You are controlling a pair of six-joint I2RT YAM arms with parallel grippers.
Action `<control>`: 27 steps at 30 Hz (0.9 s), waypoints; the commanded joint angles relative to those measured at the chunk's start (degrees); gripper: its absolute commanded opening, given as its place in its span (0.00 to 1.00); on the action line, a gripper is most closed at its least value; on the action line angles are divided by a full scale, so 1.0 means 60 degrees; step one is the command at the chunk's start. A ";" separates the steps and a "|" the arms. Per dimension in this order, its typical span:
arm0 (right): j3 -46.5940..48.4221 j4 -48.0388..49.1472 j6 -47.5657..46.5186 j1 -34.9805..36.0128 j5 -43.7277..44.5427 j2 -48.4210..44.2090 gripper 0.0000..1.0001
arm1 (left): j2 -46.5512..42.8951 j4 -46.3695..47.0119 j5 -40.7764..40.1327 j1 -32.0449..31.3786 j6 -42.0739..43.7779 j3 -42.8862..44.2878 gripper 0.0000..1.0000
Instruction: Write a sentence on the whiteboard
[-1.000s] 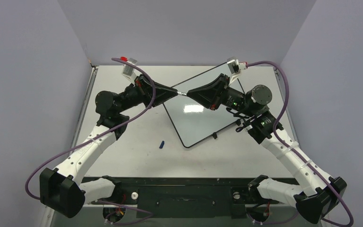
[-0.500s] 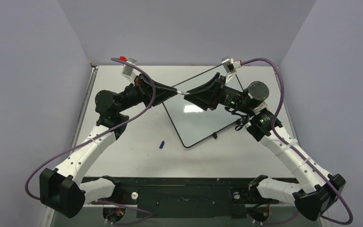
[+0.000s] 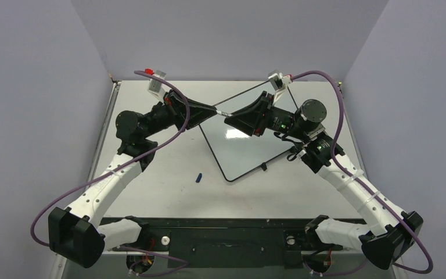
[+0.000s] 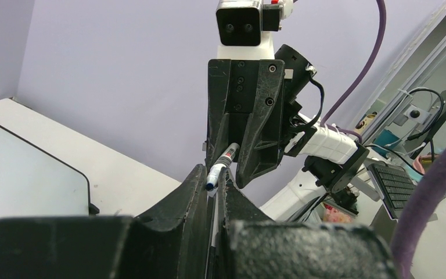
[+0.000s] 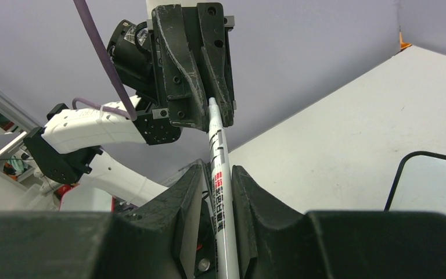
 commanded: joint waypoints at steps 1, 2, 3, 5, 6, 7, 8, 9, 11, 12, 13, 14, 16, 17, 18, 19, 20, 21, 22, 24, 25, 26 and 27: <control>0.0342 0.1362 0.0248 0.0442 -0.0122 0.0030 0.22 | 0.0037 -0.0318 0.0445 -0.0243 0.0346 0.0126 0.00; 0.0324 0.1500 0.0292 0.0449 -0.0120 0.0006 0.23 | 0.0006 -0.0331 0.0440 -0.0247 0.0372 0.0098 0.00; 0.0303 0.1537 0.0301 0.0447 -0.0109 -0.0033 0.24 | -0.0007 -0.0369 0.0439 -0.0252 0.0386 0.0080 0.00; 0.0284 0.1664 0.0341 0.0454 -0.0102 -0.0079 0.24 | -0.0054 -0.0416 0.0427 -0.0244 0.0430 0.0044 0.00; 0.0267 0.1700 0.0374 0.0459 -0.0093 -0.0080 0.24 | -0.0090 -0.0445 0.0417 -0.0244 0.0455 0.0035 0.00; 0.0265 0.1778 0.0426 0.0460 -0.0088 -0.0080 0.24 | -0.0099 -0.0468 0.0406 -0.0243 0.0464 0.0021 0.00; 0.0230 0.1822 0.0456 0.0460 -0.0085 -0.0080 0.24 | -0.0120 -0.0486 0.0401 -0.0240 0.0479 0.0014 0.00; 0.0202 0.1966 0.0527 0.0453 -0.0078 -0.0109 0.24 | -0.0128 -0.0514 0.0390 -0.0234 0.0483 0.0005 0.00; 0.0148 0.2132 0.0638 0.0460 -0.0057 -0.0133 0.24 | -0.0176 -0.0555 0.0363 -0.0229 0.0513 -0.0030 0.00; 0.0105 0.2212 0.0673 0.0460 -0.0048 -0.0158 0.24 | -0.0185 -0.0568 0.0364 -0.0236 0.0522 -0.0047 0.00; 0.0089 0.2298 0.0727 0.0461 -0.0042 -0.0150 0.24 | -0.0193 -0.0580 0.0365 -0.0230 0.0530 -0.0054 0.00; 0.0076 0.2331 0.0746 0.0453 -0.0041 -0.0152 0.24 | -0.0201 -0.0585 0.0365 -0.0230 0.0531 -0.0053 0.00; 0.0056 0.2418 0.0812 0.0456 -0.0041 -0.0162 0.23 | -0.0210 -0.0591 0.0363 -0.0229 0.0532 -0.0072 0.00; 0.0042 0.2463 0.0861 0.0452 -0.0019 -0.0155 0.23 | -0.0202 -0.0592 0.0357 -0.0236 0.0532 -0.0082 0.00; 0.0038 0.2487 0.0879 0.0456 -0.0022 -0.0154 0.22 | -0.0199 -0.0596 0.0363 -0.0232 0.0532 -0.0085 0.00; 0.0026 0.2524 0.0900 0.0456 -0.0018 -0.0161 0.21 | -0.0207 -0.0594 0.0364 -0.0233 0.0536 -0.0090 0.00; 0.0005 0.2547 0.0906 0.0451 -0.0007 -0.0164 0.21 | -0.0201 -0.0593 0.0365 -0.0238 0.0527 -0.0091 0.00; -0.0018 0.2572 0.0929 0.0451 0.0008 -0.0181 0.19 | -0.0211 -0.0600 0.0361 -0.0242 0.0531 -0.0091 0.00; -0.0032 0.2618 0.0949 0.0463 0.0020 -0.0189 0.18 | -0.0210 -0.0594 0.0356 -0.0235 0.0524 -0.0095 0.00; -0.0044 0.2706 0.1019 0.0463 0.0044 -0.0183 0.14 | -0.0222 -0.0594 0.0351 -0.0242 0.0531 -0.0106 0.00; -0.0056 0.2726 0.1031 0.0465 0.0039 -0.0168 0.10 | -0.0231 -0.0593 0.0343 -0.0243 0.0536 -0.0113 0.00; -0.0066 0.2759 0.1048 0.0463 0.0053 -0.0171 0.08 | -0.0235 -0.0596 0.0339 -0.0236 0.0534 -0.0117 0.00; -0.0091 0.2782 0.1060 0.0472 0.0065 -0.0170 0.02 | -0.0227 -0.0594 0.0337 -0.0238 0.0533 -0.0127 0.00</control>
